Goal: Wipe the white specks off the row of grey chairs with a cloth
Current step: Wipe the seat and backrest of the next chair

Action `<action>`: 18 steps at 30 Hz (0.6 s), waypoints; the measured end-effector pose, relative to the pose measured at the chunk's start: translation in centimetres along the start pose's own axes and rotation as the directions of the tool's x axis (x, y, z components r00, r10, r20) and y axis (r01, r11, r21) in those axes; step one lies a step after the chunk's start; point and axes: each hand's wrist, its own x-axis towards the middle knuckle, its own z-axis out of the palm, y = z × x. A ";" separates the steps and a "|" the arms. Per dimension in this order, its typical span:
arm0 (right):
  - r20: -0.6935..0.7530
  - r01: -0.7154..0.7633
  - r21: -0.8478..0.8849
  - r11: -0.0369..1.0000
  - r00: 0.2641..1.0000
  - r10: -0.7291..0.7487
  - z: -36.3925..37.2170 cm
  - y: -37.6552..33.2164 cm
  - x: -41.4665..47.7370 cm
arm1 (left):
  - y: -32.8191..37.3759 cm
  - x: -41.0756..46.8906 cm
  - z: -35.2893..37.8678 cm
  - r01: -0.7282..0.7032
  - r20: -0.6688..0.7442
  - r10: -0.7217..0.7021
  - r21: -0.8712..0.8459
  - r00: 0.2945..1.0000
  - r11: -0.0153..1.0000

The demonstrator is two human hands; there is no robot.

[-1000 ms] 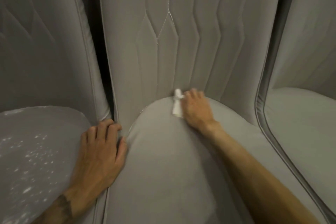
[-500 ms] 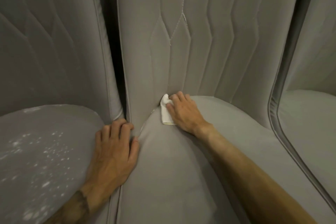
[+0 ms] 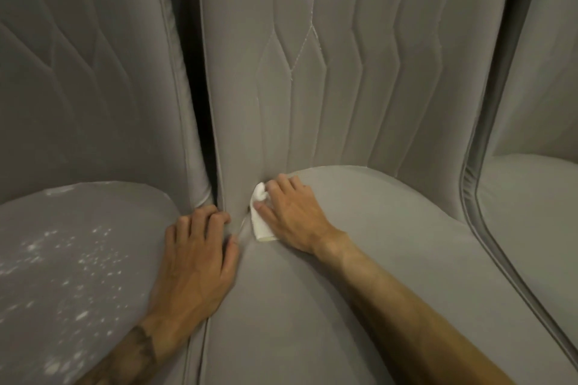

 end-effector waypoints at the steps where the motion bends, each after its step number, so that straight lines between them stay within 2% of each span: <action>1: 0.014 0.034 0.017 0.999 0.999 -0.034 0.0 0.3 -0.4 | 0.0 0.1 0.0 0.001 -0.001 -0.001 -0.002 1.000 1.000; 3: 0.034 0.020 0.006 1.000 0.999 -0.020 -0.9 2.5 -0.3 | 0.1 0.1 -0.1 0.002 0.000 -0.002 -0.006 1.000 1.000; 5: 0.028 -0.112 -0.075 0.991 0.993 0.114 -2.4 6.1 -0.2 | 0.2 0.1 -0.2 0.000 -0.004 0.000 -0.018 1.000 1.000; 8: -0.022 -0.326 -0.191 0.926 0.944 0.328 -4.8 12.2 -2.5 | 0.3 0.2 -0.2 -0.002 -0.013 0.001 -0.027 1.000 1.000; 13: -0.232 -0.528 -0.109 0.842 0.838 0.495 -5.6 15.6 -9.8 | 0.0 0.1 0.3 -0.001 -0.022 0.000 -0.022 1.000 1.000; 15: -0.244 -0.507 -0.109 0.855 0.847 0.472 -4.9 14.3 -9.1 | 0.0 0.2 0.4 0.002 -0.020 -0.002 -0.018 1.000 1.000; 18: -0.098 -0.354 -0.096 0.930 0.934 0.345 -3.3 10.9 -4.2 | 0.1 0.2 0.3 -0.004 -0.015 0.004 -0.008 1.000 1.000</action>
